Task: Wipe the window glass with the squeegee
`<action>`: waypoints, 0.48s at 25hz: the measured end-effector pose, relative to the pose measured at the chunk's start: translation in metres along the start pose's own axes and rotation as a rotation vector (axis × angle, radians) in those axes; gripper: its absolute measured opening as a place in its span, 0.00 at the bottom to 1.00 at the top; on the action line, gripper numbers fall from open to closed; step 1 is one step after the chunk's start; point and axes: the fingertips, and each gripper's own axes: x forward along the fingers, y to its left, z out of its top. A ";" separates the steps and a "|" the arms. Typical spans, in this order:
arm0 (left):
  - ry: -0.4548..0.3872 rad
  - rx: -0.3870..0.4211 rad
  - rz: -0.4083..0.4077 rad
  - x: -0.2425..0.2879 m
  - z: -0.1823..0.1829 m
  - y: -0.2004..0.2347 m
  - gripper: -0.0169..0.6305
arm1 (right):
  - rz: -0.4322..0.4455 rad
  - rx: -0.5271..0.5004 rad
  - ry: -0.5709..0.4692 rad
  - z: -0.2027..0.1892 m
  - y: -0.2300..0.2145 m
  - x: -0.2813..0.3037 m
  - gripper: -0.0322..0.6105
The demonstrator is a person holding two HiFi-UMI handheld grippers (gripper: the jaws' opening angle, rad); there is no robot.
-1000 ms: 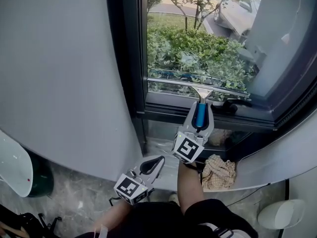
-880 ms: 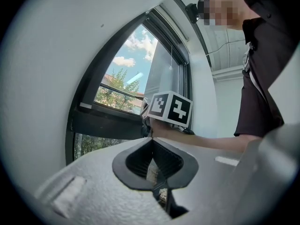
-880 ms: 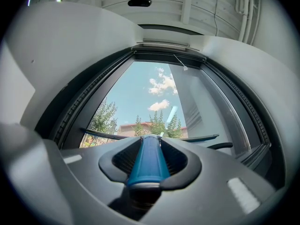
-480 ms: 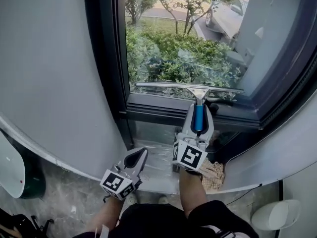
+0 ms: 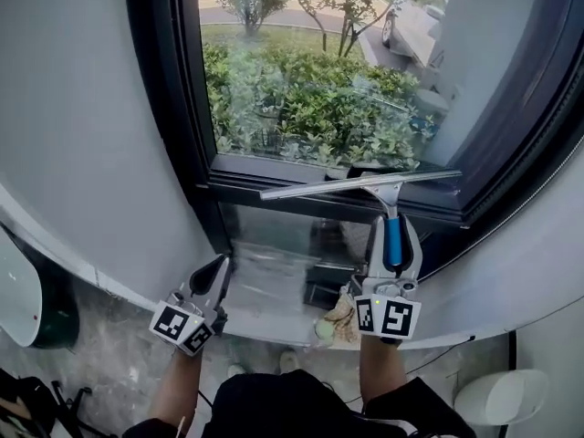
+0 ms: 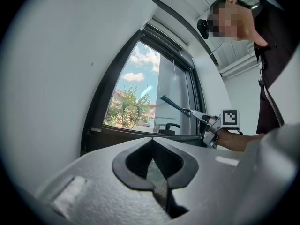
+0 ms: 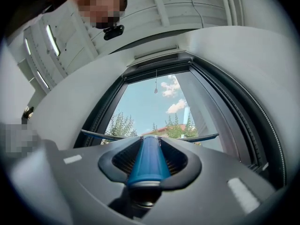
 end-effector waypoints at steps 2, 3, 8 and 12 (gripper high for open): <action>-0.001 -0.003 -0.012 -0.011 0.001 -0.004 0.03 | 0.016 0.046 0.018 0.004 -0.002 -0.023 0.26; -0.003 -0.006 -0.024 -0.016 0.000 -0.007 0.03 | 0.025 0.061 0.027 0.006 -0.002 -0.034 0.26; -0.013 -0.035 -0.098 -0.051 -0.007 -0.023 0.03 | 0.075 0.088 0.072 0.028 0.016 -0.092 0.26; 0.006 -0.054 -0.142 -0.084 -0.014 -0.026 0.03 | 0.153 0.057 0.100 0.045 0.052 -0.135 0.26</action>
